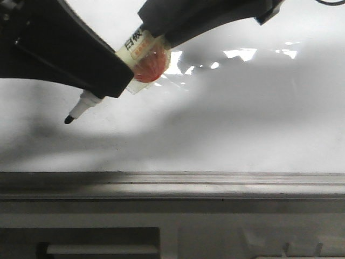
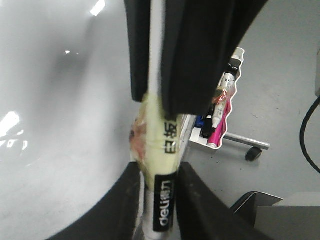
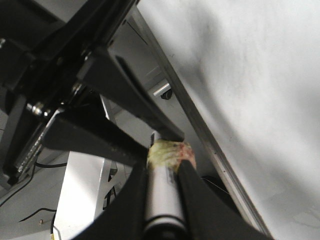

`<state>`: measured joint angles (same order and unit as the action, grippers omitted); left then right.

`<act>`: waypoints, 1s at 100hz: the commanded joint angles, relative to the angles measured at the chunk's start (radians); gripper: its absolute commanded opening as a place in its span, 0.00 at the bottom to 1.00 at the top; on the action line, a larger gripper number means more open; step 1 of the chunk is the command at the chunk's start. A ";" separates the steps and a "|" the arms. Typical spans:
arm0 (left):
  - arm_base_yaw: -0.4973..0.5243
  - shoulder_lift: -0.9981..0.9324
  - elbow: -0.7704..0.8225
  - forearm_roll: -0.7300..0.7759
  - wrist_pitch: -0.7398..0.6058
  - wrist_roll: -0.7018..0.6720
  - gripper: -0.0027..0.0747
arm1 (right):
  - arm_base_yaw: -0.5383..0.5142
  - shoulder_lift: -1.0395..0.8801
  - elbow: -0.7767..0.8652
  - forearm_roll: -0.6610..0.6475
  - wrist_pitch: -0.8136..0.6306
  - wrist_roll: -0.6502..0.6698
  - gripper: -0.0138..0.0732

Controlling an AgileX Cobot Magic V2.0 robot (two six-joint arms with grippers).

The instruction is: Write number 6 on whiteboard

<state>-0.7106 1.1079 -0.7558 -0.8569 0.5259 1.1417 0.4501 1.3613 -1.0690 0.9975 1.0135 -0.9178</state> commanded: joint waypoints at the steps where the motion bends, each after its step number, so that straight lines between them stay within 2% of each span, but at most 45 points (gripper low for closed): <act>1: 0.014 -0.036 -0.048 -0.067 -0.027 0.000 0.54 | 0.000 -0.036 -0.031 0.069 0.003 -0.019 0.09; 6: 0.032 -0.052 -0.053 -0.091 -0.025 0.000 0.71 | 0.000 -0.051 -0.027 0.066 -0.013 -0.020 0.09; 11: 0.057 -0.073 -0.055 -0.110 -0.025 -0.003 0.80 | 0.000 -0.073 -0.014 0.062 -0.042 -0.020 0.10; 15: 0.084 -0.094 -0.055 -0.116 -0.017 -0.006 0.82 | 0.000 -0.099 -0.002 0.057 -0.076 -0.020 0.10; 46: 0.342 -0.296 0.026 -0.181 0.006 -0.036 0.73 | 0.000 -0.371 0.198 0.046 -0.474 -0.022 0.10; 61: 0.446 -0.375 0.079 -0.210 0.001 -0.036 0.70 | 0.000 -0.408 0.228 0.042 -0.607 -0.023 0.10; 86: 0.503 -0.404 0.097 -0.227 -0.001 -0.036 0.70 | 0.000 -0.350 0.228 0.042 -0.760 -0.024 0.10; 100: 0.503 -0.404 0.097 -0.251 -0.005 -0.036 0.70 | 0.000 -0.289 0.228 0.042 -0.742 -0.025 0.10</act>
<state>-0.2111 0.7092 -0.6296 -1.0481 0.5561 1.1127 0.4522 1.0510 -0.8156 1.0210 0.3041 -0.9301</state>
